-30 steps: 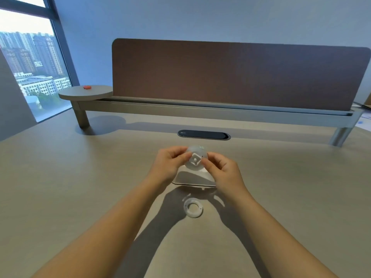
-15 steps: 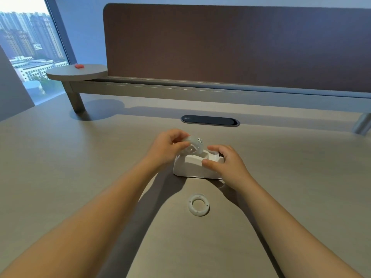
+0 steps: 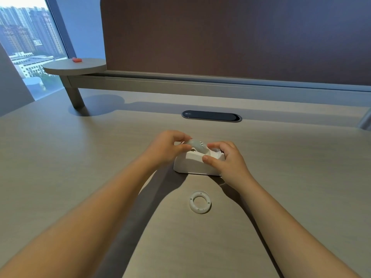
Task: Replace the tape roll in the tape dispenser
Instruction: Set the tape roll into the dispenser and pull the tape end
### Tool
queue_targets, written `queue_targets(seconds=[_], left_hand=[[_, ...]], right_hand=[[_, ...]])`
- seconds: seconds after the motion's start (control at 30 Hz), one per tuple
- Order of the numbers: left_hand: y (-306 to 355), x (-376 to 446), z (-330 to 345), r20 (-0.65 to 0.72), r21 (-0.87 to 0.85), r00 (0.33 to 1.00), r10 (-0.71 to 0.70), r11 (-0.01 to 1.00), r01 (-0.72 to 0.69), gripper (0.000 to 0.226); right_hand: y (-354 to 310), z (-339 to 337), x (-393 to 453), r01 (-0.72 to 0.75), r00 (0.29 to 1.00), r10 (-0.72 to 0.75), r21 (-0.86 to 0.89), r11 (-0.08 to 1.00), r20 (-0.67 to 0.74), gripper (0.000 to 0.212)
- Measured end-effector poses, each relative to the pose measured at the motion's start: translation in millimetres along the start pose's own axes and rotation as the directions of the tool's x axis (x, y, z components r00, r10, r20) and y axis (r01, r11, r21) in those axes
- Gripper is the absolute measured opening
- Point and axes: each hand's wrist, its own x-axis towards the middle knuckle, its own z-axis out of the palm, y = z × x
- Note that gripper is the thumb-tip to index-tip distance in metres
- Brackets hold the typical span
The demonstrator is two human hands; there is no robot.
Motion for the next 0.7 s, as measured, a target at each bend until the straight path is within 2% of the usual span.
queue_targets(seconds=[0.1, 0.27, 0.53, 0.7], left_hand=[[1, -2, 0, 0.056, -0.177, 0.998, -0.011, 0.984, 0.021, 0.032], [1, 1, 8, 0.007, -0.447, 0.990, -0.138, 0.886, 0.127, 0.018], [-3, 2, 12, 0.016, -0.587, 0.989, -0.149, 0.799, 0.130, 0.029], [-1, 2, 9, 0.110, -0.620, 0.981, -0.159, 0.760, 0.193, 0.032]], right_hand=[[0, 0, 0, 0.000, 1.000, 0.000, 0.006, 1.000, 0.005, 0.035], [0, 1, 0, -0.007, 1.000, 0.007, 0.013, 1.000, 0.012, 0.035], [-1, 1, 1, -0.014, 0.999, 0.014, -0.011, 1.000, 0.032, 0.036], [-2, 0, 0, -0.022, 0.999, 0.023, -0.016, 1.000, 0.046, 0.035]])
